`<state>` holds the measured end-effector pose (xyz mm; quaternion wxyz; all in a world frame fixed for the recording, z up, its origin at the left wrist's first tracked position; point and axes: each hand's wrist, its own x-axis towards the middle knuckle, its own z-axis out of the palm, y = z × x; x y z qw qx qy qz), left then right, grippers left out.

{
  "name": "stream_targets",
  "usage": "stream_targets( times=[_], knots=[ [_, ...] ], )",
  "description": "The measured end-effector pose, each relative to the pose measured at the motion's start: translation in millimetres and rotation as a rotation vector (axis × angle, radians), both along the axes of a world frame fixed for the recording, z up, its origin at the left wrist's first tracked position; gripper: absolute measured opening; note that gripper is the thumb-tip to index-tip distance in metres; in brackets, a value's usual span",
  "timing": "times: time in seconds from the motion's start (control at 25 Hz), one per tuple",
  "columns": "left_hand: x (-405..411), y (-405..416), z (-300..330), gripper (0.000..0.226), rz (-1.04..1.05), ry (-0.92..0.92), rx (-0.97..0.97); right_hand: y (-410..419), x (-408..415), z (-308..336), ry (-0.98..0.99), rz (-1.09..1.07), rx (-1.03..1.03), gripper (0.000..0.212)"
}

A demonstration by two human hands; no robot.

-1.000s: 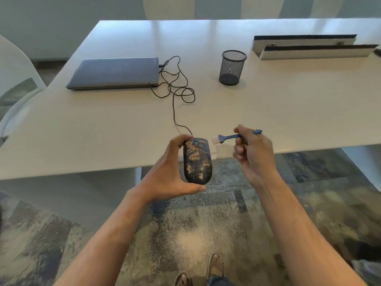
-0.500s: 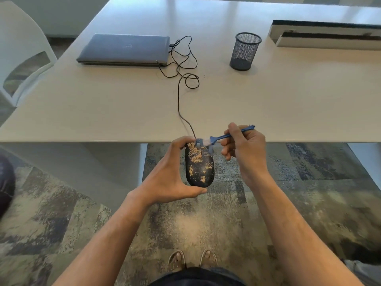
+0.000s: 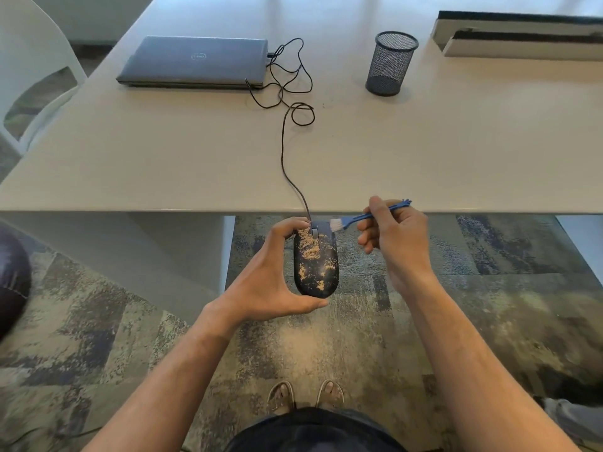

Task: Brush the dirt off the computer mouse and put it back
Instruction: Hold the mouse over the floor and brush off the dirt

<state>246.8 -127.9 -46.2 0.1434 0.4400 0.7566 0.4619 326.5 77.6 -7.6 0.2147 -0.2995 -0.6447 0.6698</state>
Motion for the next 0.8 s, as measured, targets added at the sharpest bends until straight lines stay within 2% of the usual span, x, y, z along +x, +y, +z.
stream_targets(
  times=[0.12,0.28,0.44,0.6,0.72,0.8],
  knots=[
    [3,1,-1,0.108,-0.002,-0.008,-0.013,8,5,3,0.015,-0.026,0.003,0.027],
    [8,5,-1,0.110,-0.002,-0.012,-0.027,-5,1,4,0.031,0.067,0.036,0.028],
    [11,3,-5,0.112,0.007,-0.037,-0.046,1,13,2,-0.036,-0.008,0.121,0.032],
    [13,5,-5,0.121,0.011,-0.077,-0.069,4,13,3,0.025,0.006,0.015,0.027],
    [12,6,-3,0.129,0.016,-0.081,-0.076,-7,17,-5,0.017,0.074,0.022,0.026],
    [12,5,-3,0.132,0.013,-0.079,-0.086,-4,24,-7,-0.010,0.020,0.029,0.027]
  ],
)
